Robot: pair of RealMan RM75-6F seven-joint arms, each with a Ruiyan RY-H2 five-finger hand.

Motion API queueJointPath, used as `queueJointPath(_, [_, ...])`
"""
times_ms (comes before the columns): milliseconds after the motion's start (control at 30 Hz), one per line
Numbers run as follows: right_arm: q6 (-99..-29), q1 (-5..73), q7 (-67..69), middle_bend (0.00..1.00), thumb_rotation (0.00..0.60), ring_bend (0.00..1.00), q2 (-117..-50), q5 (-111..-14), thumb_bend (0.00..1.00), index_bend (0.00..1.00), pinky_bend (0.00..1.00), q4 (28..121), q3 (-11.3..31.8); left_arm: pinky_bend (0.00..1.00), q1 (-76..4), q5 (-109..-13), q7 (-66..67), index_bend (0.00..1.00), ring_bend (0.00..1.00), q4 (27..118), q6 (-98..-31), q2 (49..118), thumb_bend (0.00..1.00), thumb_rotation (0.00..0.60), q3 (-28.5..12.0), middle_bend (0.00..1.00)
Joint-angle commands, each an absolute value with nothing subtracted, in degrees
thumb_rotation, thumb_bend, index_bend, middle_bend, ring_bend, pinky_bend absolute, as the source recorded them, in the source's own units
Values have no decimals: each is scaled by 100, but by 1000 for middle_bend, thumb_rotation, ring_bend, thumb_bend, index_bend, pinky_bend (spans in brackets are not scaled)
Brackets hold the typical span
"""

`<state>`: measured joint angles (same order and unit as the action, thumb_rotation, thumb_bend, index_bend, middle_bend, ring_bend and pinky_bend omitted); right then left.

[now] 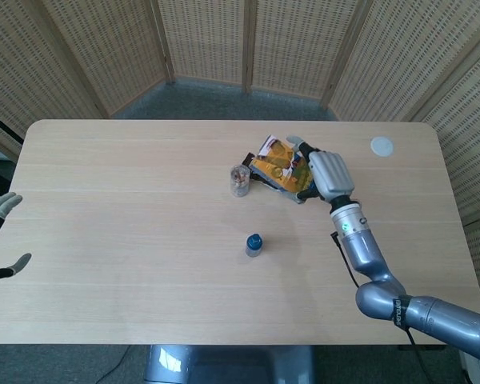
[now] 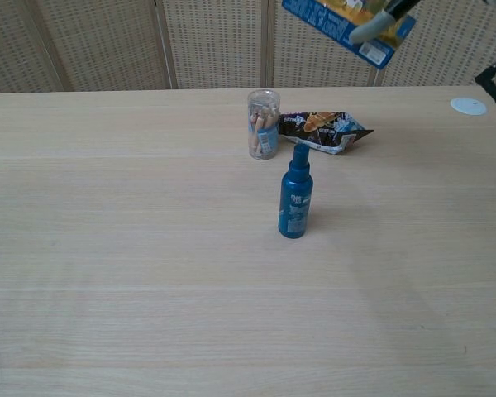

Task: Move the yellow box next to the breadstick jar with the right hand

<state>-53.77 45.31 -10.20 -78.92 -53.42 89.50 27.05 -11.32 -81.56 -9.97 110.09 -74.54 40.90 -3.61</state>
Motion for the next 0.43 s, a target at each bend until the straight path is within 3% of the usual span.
queueJointPath(33, [-5484,4555,-900,458,600,412,-7807,-5361,16,137,573,9007,2791,0,-1109,-8169,-1004,40,0,11022,-7481,4071,323,600,-352,28])
queueJointPath(433, [-5637,4514,-612,458,600,413,-7517,-5291,9,140,573,9263,2798,0,-1021,-8211,-1038,40,0,11032,-7570,4070,322,600,-315,28])
